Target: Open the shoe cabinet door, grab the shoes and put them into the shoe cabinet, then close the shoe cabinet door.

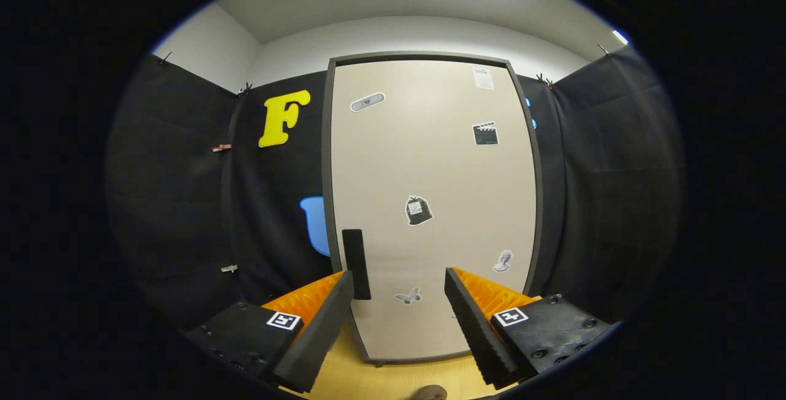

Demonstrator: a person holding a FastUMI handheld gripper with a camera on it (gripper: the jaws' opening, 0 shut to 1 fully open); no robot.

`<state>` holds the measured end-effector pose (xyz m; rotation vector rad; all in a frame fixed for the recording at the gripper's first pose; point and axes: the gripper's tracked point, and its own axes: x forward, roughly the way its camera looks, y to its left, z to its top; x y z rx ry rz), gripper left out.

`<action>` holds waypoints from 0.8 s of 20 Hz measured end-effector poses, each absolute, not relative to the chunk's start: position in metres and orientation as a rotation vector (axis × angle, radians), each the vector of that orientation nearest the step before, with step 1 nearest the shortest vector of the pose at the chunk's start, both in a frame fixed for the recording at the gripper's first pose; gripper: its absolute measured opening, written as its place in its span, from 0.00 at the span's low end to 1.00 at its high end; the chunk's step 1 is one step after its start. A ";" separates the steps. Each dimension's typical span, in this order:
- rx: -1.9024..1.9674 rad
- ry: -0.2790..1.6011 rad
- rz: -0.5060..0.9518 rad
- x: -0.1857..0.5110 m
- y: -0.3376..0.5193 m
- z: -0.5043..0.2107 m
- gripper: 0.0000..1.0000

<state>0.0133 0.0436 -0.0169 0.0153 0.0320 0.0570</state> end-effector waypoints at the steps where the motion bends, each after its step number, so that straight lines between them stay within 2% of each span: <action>1: 0.017 0.034 0.061 0.016 0.050 -0.018 0.98; 11: 0.033 0.096 0.092 0.085 0.102 -0.053 0.98; 16: 0.023 0.102 0.061 0.125 0.106 -0.066 0.98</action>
